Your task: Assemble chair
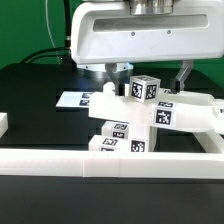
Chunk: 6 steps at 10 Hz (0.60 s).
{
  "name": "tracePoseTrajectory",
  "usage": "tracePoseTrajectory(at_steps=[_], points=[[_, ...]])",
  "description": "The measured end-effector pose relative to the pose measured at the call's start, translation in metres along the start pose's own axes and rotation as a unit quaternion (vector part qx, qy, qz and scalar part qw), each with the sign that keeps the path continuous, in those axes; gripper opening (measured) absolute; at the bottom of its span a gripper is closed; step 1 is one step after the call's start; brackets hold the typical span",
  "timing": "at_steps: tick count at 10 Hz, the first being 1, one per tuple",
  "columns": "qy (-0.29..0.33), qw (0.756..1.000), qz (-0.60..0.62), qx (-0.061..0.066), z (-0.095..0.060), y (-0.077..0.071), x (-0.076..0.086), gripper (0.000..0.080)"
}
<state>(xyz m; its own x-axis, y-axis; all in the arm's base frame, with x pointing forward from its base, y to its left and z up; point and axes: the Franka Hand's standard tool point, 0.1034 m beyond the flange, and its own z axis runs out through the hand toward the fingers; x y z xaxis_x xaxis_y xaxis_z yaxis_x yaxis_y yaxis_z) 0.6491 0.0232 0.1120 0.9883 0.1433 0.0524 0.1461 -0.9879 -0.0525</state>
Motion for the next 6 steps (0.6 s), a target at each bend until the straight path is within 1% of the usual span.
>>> tracePoseTrajectory(at_steps=[2, 3, 4, 5, 6], points=[[0.0, 0.999, -0.033, 0.0, 0.0, 0.0007, -0.0001, 0.0649], [0.0, 0.999, -0.034, 0.0, -0.0001, 0.001, -0.0001, 0.0551], [0.0, 0.999, -0.033, 0.0, -0.0001, 0.001, -0.0001, 0.0551], [0.0, 0.999, -0.033, 0.0, -0.0002, 0.0011, 0.0, 0.0351], [0.0, 0.999, -0.033, 0.0, -0.0001, 0.0012, 0.0, 0.0351]])
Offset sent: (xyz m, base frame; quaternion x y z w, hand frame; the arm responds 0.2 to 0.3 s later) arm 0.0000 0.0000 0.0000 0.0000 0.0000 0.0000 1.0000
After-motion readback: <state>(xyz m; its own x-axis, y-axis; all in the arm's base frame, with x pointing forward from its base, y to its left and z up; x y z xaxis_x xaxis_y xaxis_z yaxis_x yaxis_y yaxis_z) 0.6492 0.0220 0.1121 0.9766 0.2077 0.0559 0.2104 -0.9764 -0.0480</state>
